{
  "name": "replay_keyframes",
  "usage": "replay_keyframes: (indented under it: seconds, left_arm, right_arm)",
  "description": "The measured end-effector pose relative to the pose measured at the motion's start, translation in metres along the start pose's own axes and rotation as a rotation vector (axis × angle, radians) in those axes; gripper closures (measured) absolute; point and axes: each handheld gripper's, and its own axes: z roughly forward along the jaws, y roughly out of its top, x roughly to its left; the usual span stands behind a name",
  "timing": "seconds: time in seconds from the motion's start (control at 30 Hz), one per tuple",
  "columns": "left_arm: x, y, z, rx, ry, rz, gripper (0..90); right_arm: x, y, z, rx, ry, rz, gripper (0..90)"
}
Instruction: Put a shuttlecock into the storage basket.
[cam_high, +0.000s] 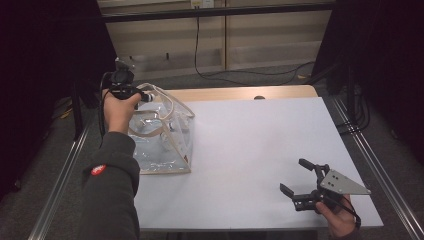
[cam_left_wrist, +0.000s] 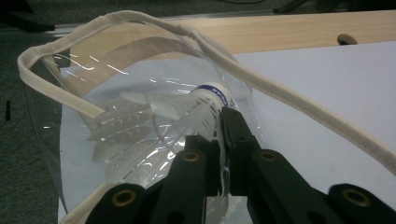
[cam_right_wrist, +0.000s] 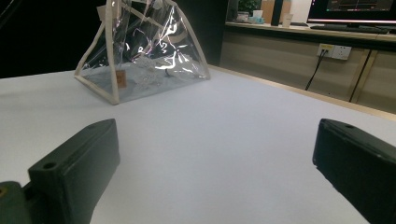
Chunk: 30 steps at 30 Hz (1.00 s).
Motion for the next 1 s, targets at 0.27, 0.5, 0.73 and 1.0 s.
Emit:
replay_keyframes:
  seconds: [0.27,0.5,0.73,1.0]
  left_arm:
    - [0.000,-0.002,0.006,0.009,0.000,0.000,87.4]
    - [0.000,-0.005,0.010,0.017,0.000,-0.001,87.2]
    - [0.000,-0.008,0.011,0.025,-0.006,-0.003,86.9]
    - [0.001,-0.011,0.012,0.035,-0.016,-0.014,86.8]
  right_arm:
    - [0.000,0.000,0.000,-0.001,-0.001,-0.002,0.3]
    - [-0.001,0.000,-0.001,-0.001,-0.004,0.000,0.3]
    - [0.000,0.000,0.000,-0.005,-0.002,-0.010,0.3]
    - [0.000,0.000,0.000,-0.003,0.001,-0.009,0.3]
